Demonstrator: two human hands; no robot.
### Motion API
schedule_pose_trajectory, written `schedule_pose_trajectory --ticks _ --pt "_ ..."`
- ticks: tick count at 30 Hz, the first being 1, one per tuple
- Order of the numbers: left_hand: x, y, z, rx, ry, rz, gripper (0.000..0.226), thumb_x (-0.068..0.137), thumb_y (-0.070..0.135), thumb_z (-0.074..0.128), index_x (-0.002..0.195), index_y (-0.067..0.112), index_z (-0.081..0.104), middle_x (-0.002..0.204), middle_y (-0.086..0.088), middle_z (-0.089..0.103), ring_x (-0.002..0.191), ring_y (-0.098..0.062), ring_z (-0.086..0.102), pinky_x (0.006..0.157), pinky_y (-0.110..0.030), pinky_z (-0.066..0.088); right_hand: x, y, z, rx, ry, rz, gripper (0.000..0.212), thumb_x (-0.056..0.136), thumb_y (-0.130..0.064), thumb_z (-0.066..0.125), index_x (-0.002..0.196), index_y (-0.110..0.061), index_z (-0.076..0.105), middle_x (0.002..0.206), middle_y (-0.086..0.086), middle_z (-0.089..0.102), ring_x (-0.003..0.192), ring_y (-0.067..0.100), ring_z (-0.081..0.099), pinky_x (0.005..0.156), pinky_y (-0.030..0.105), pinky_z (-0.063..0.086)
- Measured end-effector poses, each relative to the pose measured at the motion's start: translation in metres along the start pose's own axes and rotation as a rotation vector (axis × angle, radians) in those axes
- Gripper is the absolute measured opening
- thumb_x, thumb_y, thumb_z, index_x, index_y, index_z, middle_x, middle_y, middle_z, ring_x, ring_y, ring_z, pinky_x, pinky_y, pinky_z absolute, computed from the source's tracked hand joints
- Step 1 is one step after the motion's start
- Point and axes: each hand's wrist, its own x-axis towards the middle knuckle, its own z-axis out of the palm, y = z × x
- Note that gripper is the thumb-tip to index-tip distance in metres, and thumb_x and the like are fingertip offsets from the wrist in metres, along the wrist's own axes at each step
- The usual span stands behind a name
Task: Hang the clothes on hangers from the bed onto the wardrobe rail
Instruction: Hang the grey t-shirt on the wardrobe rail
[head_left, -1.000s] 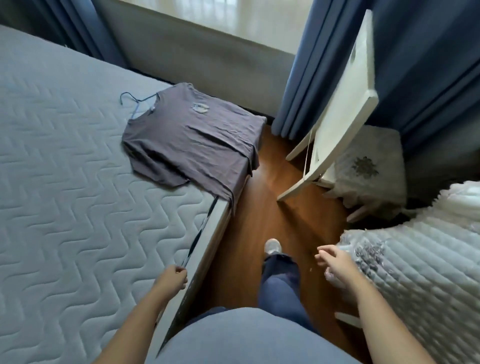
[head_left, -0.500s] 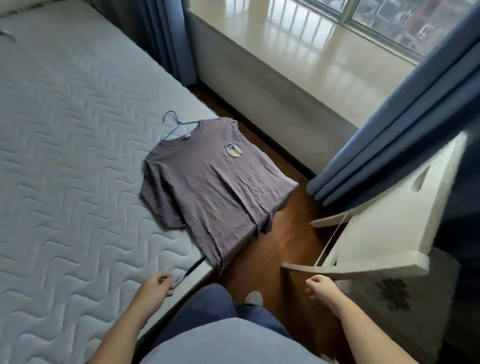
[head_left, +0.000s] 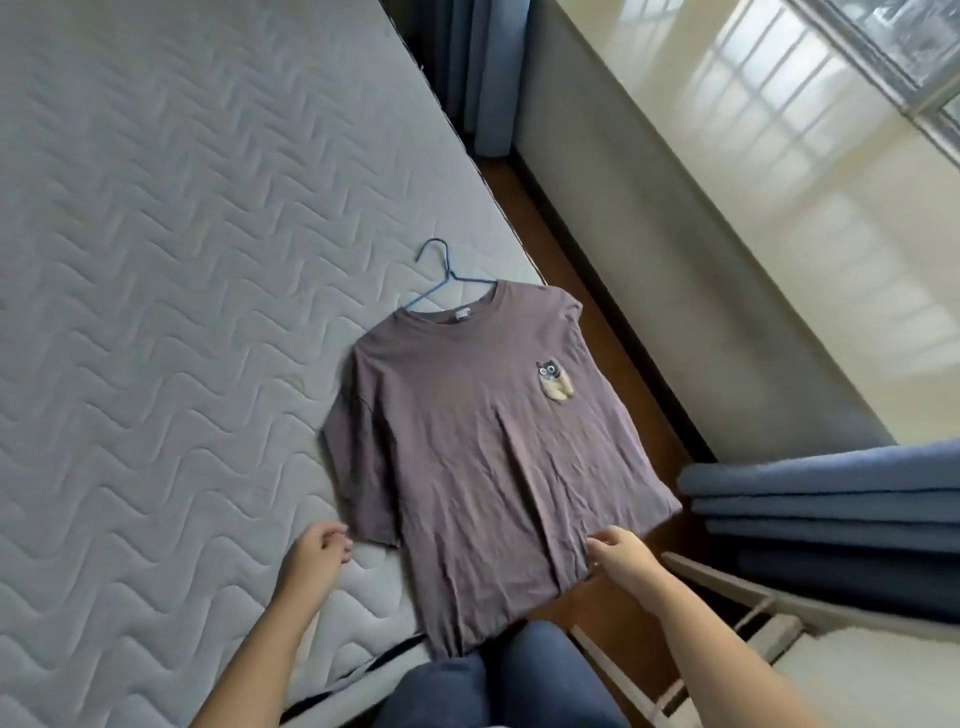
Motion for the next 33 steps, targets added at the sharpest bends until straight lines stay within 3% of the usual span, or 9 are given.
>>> schedule_pose_trajectory --ticks 4,7,11,15,19,22,25,29,33 --pt "0.063 0.047 0.019 -0.03 0.035 -0.041 0.02 0.086 -0.005 0.043 0.101 -0.005 0.056 0.084 -0.015 0.062 0.083 -0.031 0.06 0.071 -0.033 0.043 0.063 -0.059 -0.025 -0.152 -0.062 -0.034 0.026 0.092 -0.023 0.048 0.112 -0.009 0.058 0.103 0.007 0.062 0.094 0.023 0.061 0.091 0.037 0.05" --pt "0.109 0.076 0.029 -0.018 0.048 -0.074 0.021 0.085 -0.002 0.045 0.101 -0.002 0.058 0.079 -0.01 0.063 0.086 -0.031 0.062 0.074 -0.031 0.044 0.112 -0.109 -0.043 -0.266 -0.064 -0.04 0.032 0.093 -0.025 0.047 0.121 -0.01 0.055 0.12 0.01 0.061 0.108 0.024 0.058 0.093 0.032 0.045" --pt "0.175 0.115 0.038 0.153 0.125 -0.015 0.024 0.088 0.006 0.046 0.108 0.005 0.057 0.108 -0.014 0.063 0.102 -0.033 0.058 0.087 -0.035 0.042 0.186 -0.174 -0.059 -0.378 0.045 -0.111 0.035 0.092 -0.023 0.046 0.122 -0.005 0.052 0.122 0.014 0.06 0.113 0.03 0.056 0.089 0.029 0.041" --pt "0.244 0.134 0.047 0.211 0.239 0.101 0.03 0.086 0.009 0.052 0.115 0.002 0.053 0.115 -0.019 0.059 0.105 -0.033 0.056 0.091 -0.039 0.043 0.262 -0.23 -0.073 -0.459 0.146 -0.222 0.045 0.088 -0.02 0.051 0.13 -0.003 0.045 0.132 0.019 0.051 0.121 0.033 0.049 0.098 0.036 0.039" --pt "0.293 0.136 0.065 0.257 0.224 0.071 0.04 0.086 0.015 0.056 0.123 0.002 0.048 0.119 -0.024 0.053 0.107 -0.037 0.053 0.092 -0.039 0.041 0.323 -0.274 -0.087 -0.531 0.259 -0.36 0.051 0.089 -0.02 0.052 0.135 -0.006 0.039 0.14 0.018 0.041 0.129 0.034 0.039 0.102 0.043 0.035" --pt "0.316 0.128 0.077 0.343 0.239 0.044 0.047 0.084 0.018 0.06 0.126 0.005 0.045 0.124 -0.028 0.047 0.115 -0.041 0.045 0.098 -0.043 0.037 0.359 -0.291 -0.091 -0.608 0.306 -0.368 0.046 0.091 -0.026 0.049 0.134 -0.013 0.041 0.14 0.015 0.039 0.127 0.036 0.039 0.102 0.046 0.033" --pt "0.337 0.119 0.078 0.324 0.325 0.075 0.033 0.08 0.01 0.065 0.109 -0.002 0.053 0.11 -0.028 0.057 0.102 -0.041 0.053 0.087 -0.044 0.042 0.389 -0.287 -0.092 -0.588 0.311 -0.363 0.038 0.088 -0.023 0.055 0.123 -0.013 0.047 0.135 0.013 0.038 0.115 0.04 0.046 0.097 0.047 0.038" --pt "0.351 0.109 0.077 0.326 0.346 0.085 0.024 0.077 0.008 0.067 0.096 -0.002 0.057 0.098 -0.024 0.061 0.091 -0.039 0.057 0.08 -0.044 0.046 0.412 -0.286 -0.103 -0.466 0.243 -0.369 0.033 0.081 -0.024 0.067 0.107 -0.014 0.05 0.129 0.009 0.036 0.095 0.027 0.049 0.079 0.033 0.04" --pt "0.351 0.107 0.076 0.322 0.333 0.088 0.022 0.077 0.007 0.067 0.094 -0.004 0.057 0.097 -0.026 0.06 0.09 -0.039 0.057 0.081 -0.043 0.045 0.415 -0.285 -0.117 -0.576 0.276 -0.227 0.045 0.071 -0.054 0.068 0.088 -0.018 0.047 0.105 0.009 0.047 0.094 0.032 0.054 0.079 0.037 0.041"
